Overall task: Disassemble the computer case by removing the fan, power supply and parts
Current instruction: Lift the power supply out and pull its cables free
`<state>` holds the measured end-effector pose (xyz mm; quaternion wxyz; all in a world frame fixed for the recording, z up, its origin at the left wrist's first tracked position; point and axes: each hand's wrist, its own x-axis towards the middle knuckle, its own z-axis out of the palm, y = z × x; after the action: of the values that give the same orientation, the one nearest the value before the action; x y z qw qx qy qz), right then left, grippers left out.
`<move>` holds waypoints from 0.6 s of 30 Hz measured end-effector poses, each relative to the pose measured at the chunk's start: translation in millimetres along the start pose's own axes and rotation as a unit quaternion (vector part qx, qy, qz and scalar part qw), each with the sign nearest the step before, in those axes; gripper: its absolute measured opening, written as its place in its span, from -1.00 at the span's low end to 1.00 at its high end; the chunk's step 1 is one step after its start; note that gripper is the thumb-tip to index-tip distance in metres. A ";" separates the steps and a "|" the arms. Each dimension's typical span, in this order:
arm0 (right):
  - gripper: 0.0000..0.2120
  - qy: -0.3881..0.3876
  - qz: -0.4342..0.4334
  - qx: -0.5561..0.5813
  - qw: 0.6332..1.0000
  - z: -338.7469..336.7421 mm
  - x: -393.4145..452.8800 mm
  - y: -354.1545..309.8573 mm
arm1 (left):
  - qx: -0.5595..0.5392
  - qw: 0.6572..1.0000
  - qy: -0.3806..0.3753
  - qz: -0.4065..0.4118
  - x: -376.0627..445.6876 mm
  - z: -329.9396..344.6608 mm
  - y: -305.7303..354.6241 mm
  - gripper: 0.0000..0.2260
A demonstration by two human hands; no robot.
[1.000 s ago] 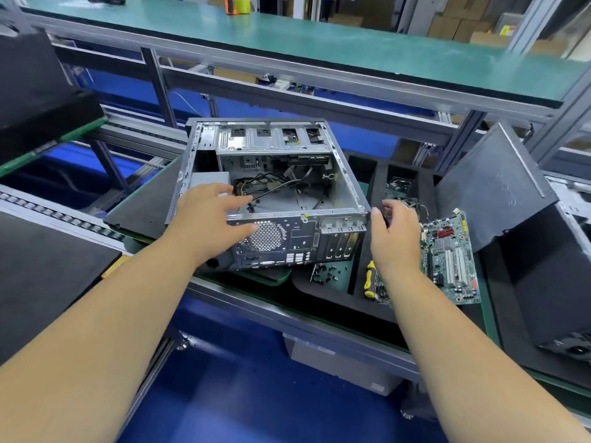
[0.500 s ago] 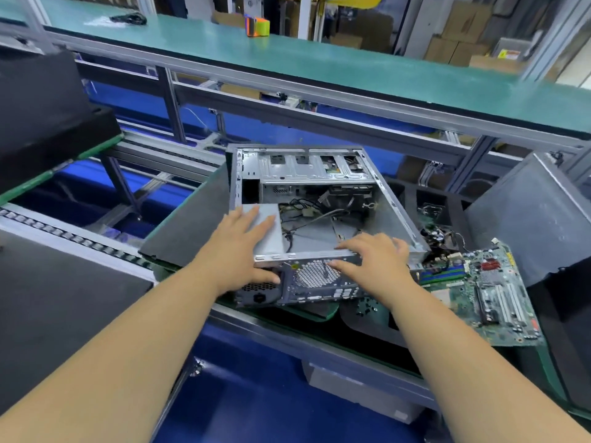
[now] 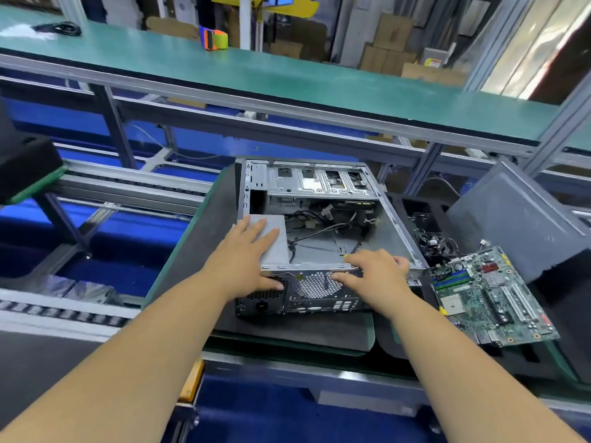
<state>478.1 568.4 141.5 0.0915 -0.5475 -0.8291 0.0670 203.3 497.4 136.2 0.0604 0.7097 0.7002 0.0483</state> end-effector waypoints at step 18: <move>-0.49 0.011 0.046 -0.040 0.998 11.2 61.7 -34.5 | -0.013 1.000 -0.012 0.015 69.4 -23.6 -52.7 0.03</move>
<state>421.0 611.6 142.8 0.0753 -0.5887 -0.8043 0.0314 148.7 567.8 150.3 0.0774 0.7200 0.6878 0.0503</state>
